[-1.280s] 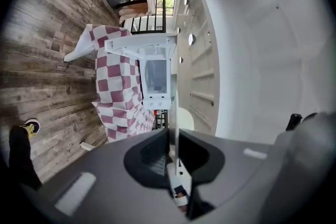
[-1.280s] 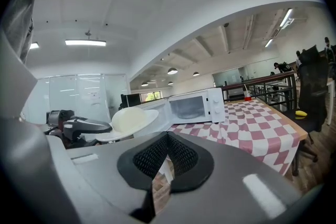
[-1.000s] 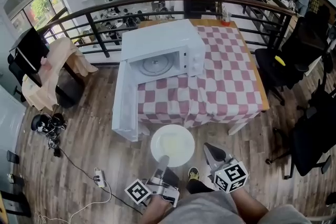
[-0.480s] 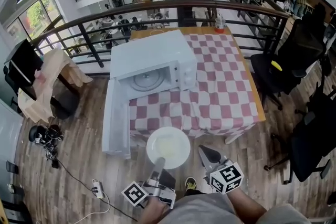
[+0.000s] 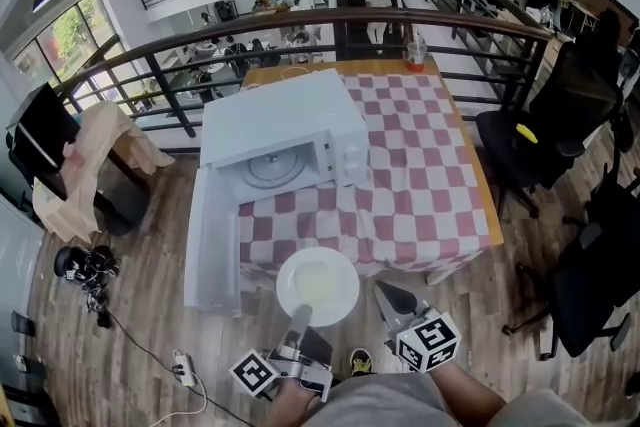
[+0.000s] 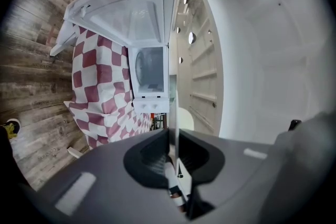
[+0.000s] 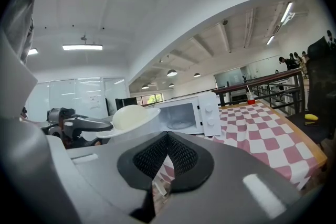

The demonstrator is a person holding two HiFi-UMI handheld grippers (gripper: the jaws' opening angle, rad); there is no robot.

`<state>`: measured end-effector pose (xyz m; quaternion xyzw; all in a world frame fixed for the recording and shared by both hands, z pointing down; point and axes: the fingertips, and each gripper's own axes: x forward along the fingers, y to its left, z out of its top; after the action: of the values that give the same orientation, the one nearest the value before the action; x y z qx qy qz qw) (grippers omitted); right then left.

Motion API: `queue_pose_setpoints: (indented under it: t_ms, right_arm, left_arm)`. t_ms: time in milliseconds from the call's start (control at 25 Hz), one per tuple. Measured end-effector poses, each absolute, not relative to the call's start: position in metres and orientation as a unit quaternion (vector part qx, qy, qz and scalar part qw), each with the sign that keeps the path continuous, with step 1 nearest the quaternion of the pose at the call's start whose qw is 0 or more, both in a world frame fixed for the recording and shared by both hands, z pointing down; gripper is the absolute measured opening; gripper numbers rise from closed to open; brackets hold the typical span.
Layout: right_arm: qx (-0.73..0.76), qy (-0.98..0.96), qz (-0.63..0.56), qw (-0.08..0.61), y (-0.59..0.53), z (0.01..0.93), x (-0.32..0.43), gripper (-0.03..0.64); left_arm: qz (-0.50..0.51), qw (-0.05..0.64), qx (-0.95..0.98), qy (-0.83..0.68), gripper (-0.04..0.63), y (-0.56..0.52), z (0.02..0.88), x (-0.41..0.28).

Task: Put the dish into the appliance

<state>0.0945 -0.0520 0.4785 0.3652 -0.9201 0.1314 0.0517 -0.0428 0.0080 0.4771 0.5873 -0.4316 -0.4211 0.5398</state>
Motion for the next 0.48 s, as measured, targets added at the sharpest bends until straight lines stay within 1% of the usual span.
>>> queue_pose_setpoints:
  t_ms: [480]
  right_arm:
    - [0.362,-0.922,0.130,0.046,-0.066,0.479,0.101,-0.002]
  left_arm:
    - [-0.422,0.535,0.591,-0.431,0.036,-0.009,0.474,-0.035]
